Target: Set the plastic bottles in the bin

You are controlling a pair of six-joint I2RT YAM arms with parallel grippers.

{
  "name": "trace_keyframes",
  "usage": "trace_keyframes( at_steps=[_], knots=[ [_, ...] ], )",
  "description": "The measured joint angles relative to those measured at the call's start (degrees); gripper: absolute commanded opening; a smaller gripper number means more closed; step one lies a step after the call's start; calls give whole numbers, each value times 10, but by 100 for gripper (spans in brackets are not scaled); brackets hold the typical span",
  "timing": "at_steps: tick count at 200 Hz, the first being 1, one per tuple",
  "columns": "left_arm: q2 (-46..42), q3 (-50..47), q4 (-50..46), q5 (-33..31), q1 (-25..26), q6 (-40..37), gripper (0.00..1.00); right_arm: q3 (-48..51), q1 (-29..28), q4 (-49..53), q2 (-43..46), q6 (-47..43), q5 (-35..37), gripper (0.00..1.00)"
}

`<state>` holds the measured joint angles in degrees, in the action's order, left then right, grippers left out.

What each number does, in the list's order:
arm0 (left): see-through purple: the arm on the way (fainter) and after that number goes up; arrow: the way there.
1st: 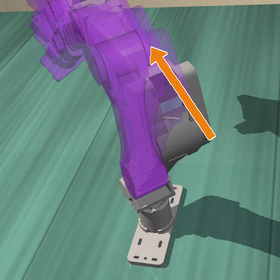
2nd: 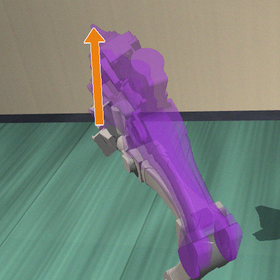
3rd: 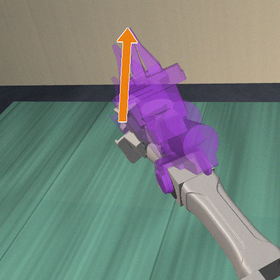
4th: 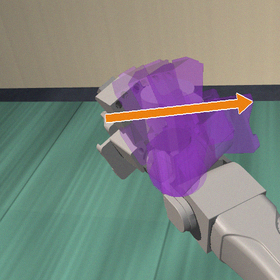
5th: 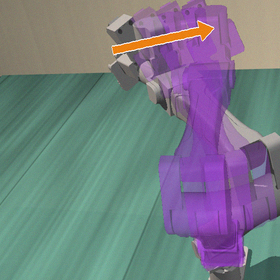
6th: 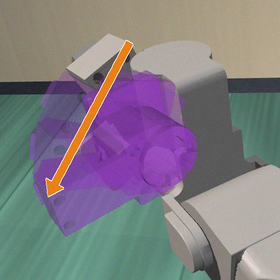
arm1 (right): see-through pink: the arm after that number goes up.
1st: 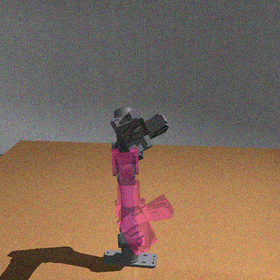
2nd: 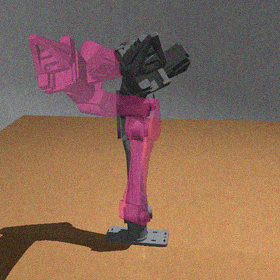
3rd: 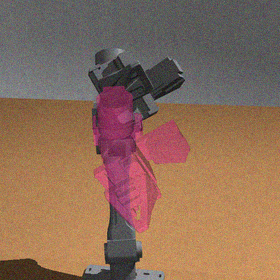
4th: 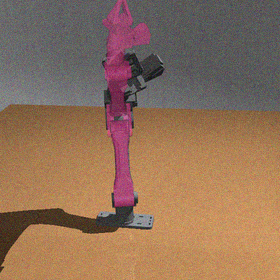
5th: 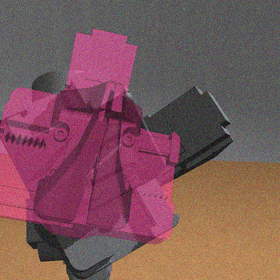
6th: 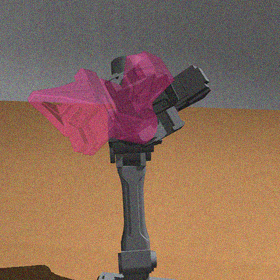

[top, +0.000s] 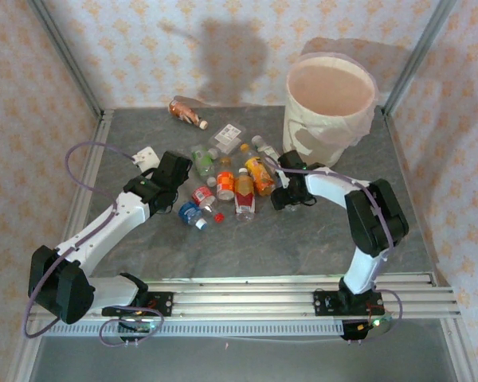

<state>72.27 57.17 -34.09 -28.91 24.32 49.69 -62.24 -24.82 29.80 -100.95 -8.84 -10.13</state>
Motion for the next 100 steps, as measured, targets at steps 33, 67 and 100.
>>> trace_keyframes(
  at_steps=[33, 67, 100],
  knots=[
    [0, 0, 0, 0, 0, 0, 100, 4, 0, 2, 33, 0, 8, 55],
    [4, 0, 0, 0, 0, 0, 100, 5, 0, 12, 68, -4, 14, 48],
    [5, 3, 0, 2, 0, 0, 100, 12, 0, 22, 115, -11, 14, 45]
  ],
)
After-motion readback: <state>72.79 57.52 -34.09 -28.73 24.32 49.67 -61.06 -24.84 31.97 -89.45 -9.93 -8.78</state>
